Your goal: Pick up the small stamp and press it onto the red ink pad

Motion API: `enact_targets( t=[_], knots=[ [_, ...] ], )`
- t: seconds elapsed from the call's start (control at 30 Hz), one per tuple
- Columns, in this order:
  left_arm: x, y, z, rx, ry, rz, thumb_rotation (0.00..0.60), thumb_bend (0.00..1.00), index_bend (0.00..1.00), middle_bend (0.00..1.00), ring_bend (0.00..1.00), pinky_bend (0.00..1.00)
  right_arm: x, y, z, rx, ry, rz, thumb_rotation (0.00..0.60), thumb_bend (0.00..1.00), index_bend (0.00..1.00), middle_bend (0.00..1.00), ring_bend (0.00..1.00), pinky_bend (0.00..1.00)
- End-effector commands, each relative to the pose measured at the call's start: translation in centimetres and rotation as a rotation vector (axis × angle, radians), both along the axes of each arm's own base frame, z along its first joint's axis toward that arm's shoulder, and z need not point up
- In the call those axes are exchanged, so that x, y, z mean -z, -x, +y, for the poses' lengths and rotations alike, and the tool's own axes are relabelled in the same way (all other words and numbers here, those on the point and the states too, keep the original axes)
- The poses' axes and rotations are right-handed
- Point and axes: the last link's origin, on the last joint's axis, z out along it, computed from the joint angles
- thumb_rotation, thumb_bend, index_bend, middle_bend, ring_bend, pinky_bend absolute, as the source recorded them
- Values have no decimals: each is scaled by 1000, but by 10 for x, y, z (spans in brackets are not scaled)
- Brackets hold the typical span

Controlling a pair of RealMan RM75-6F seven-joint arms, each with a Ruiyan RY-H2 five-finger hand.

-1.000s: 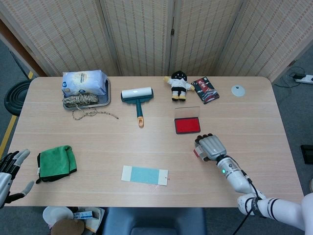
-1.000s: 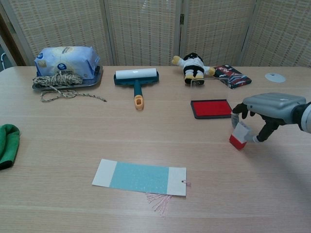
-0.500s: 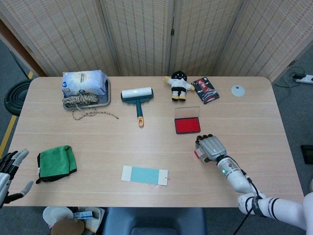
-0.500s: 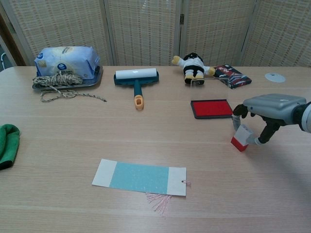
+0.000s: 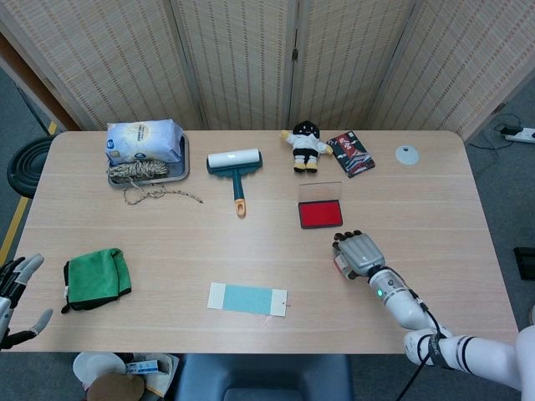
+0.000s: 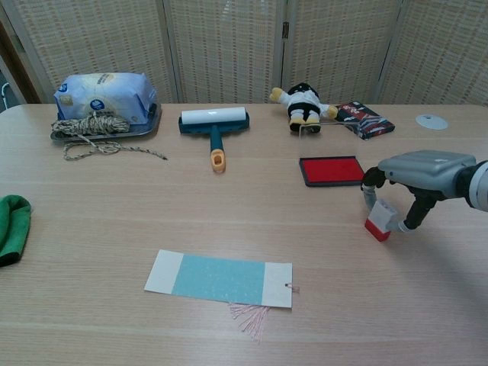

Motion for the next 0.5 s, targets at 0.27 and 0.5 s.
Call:
enact_targets(
  t=[0.27, 0.5],
  knots=[
    [1, 0, 1, -5, -4, 3, 600, 340, 0, 0, 0, 15, -14, -2, 1, 7, -28, 11, 600, 185, 0, 104, 104, 88],
    [1, 1, 2, -9, -4, 7, 600, 340, 0, 0, 0, 15, -33, -15, 12, -11, -1, -69, 600, 162, 0, 75, 80, 74]
  ],
)
